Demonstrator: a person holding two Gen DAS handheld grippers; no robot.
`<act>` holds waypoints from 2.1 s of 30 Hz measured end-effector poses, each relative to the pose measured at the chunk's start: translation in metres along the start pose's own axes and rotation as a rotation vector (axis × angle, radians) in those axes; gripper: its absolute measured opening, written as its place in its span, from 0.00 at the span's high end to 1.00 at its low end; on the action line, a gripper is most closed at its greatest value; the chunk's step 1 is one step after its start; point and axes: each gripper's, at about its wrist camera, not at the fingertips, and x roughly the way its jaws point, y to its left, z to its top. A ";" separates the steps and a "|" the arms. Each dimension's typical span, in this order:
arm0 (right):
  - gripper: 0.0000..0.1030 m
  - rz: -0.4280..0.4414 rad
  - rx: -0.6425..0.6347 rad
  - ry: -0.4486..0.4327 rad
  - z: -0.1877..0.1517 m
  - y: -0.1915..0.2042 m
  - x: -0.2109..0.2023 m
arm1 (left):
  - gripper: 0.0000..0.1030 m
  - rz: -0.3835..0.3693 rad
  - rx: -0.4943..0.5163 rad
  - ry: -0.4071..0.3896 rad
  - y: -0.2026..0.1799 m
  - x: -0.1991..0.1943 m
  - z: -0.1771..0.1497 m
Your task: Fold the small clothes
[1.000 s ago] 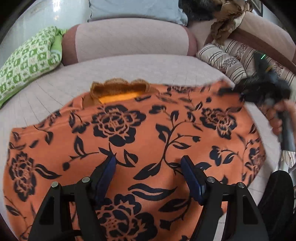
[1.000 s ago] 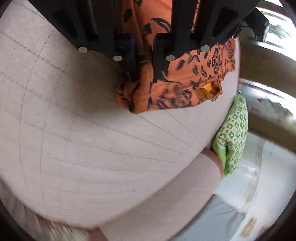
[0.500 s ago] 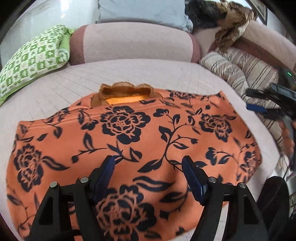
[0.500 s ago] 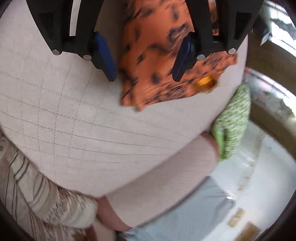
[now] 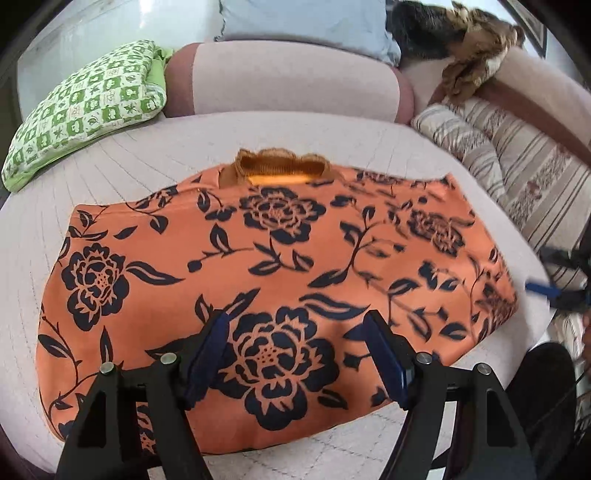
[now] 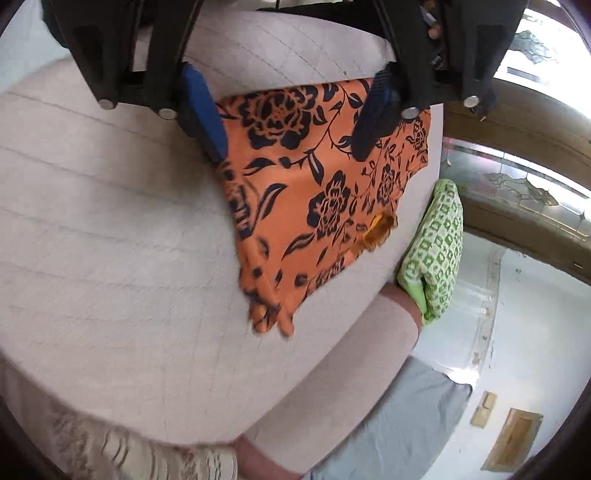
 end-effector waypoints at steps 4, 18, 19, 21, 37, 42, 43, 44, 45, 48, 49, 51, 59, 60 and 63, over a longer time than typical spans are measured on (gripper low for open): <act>0.24 0.089 0.211 0.036 -0.019 -0.028 0.001 | 0.27 -0.019 -0.052 -0.004 0.004 0.000 0.002; 0.90 0.092 0.410 -0.247 -0.053 -0.046 0.032 | 0.27 -0.007 -0.119 -0.031 0.032 -0.012 -0.023; 0.90 0.080 0.427 -0.225 -0.055 -0.049 0.037 | 0.27 -0.006 -0.122 -0.032 0.034 -0.013 -0.025; 0.90 0.032 0.364 -0.247 -0.058 -0.038 0.027 | 0.27 -0.002 -0.120 -0.040 0.038 -0.016 -0.028; 0.28 -0.130 -0.007 -0.261 -0.007 0.015 -0.017 | 0.26 0.013 -0.097 -0.072 0.054 -0.008 -0.017; 0.28 -0.152 -0.132 -0.109 0.066 0.019 0.040 | 0.24 0.029 -0.047 -0.088 0.050 0.001 -0.017; 0.28 -0.152 -0.141 -0.019 0.073 0.018 0.061 | 0.24 0.035 -0.040 -0.091 0.049 0.003 -0.017; 0.42 -0.176 -0.133 0.080 0.077 0.012 0.080 | 0.24 0.038 -0.037 -0.091 0.049 0.005 -0.017; 0.59 -0.200 -0.150 0.102 0.077 0.013 0.089 | 0.24 0.038 -0.036 -0.092 0.049 0.006 -0.017; 0.83 -0.270 -0.285 0.045 0.070 0.045 0.082 | 0.24 0.041 -0.026 -0.102 0.050 0.009 -0.018; 0.84 -0.342 -0.360 -0.031 0.062 0.061 0.072 | 0.24 0.048 -0.015 -0.106 0.049 0.010 -0.019; 0.85 -0.498 -0.482 -0.128 0.049 0.075 0.075 | 0.24 0.066 0.006 -0.107 0.045 0.010 -0.019; 0.32 -0.538 -0.465 -0.245 0.028 0.089 0.035 | 0.24 0.006 -0.223 -0.241 0.102 -0.068 -0.016; 0.30 -0.499 -0.495 -0.256 0.022 0.100 0.028 | 0.24 0.023 -0.255 -0.249 0.113 -0.074 -0.019; 0.29 -0.365 -0.576 -0.198 -0.005 0.131 0.031 | 0.37 0.080 -0.369 -0.139 0.154 -0.068 -0.032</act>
